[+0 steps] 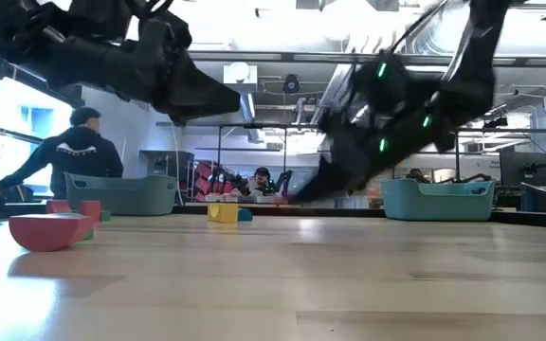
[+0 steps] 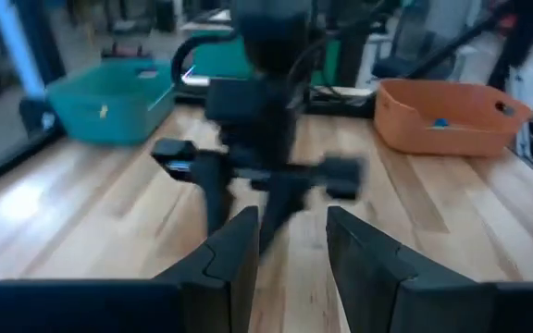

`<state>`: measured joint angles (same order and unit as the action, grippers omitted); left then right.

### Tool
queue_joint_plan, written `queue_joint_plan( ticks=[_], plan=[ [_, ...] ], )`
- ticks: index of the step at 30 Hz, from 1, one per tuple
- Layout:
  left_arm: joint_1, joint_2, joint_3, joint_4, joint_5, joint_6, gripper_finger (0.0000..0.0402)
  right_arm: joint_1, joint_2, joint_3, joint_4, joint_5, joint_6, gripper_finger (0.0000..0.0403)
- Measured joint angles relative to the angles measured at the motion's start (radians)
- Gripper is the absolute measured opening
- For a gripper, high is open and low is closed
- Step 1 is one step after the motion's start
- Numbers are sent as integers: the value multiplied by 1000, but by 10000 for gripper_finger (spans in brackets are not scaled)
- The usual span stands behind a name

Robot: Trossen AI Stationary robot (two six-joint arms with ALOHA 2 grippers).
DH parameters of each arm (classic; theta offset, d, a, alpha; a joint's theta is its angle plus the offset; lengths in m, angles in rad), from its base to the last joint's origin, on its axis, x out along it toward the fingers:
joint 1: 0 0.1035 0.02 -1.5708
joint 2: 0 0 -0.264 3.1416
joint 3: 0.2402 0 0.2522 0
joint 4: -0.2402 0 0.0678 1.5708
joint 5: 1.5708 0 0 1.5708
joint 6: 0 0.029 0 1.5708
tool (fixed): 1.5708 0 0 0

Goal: Sort blocks by size
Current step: Put the red triangular block into the blue bin

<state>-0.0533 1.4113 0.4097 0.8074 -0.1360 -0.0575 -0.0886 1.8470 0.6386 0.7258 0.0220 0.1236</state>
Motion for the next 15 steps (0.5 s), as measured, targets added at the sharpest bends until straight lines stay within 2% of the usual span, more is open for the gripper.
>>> queue_joint_plan(
  ticks=[2, 5, 7, 11, 15],
  plan=[
    [-12, 0, 0, 5, 50, 100, 115, 51, -37, 1, 29, 6, -1, 127],
    [-48, 0, 0, 5, 160, 334, 115, 104, -89, 1, 42, 7, -20, 127],
    [-82, 0, 1, 7, 183, 492, 116, 116, -131, 1, 52, -31, -27, 127],
    [-145, 0, 49, 4, 149, 663, 135, 109, -196, 2, 52, -112, -5, 127],
    [-177, 0, 110, -53, 72, 786, 175, 110, -231, 2, 58, -147, 0, 127]
  ],
)
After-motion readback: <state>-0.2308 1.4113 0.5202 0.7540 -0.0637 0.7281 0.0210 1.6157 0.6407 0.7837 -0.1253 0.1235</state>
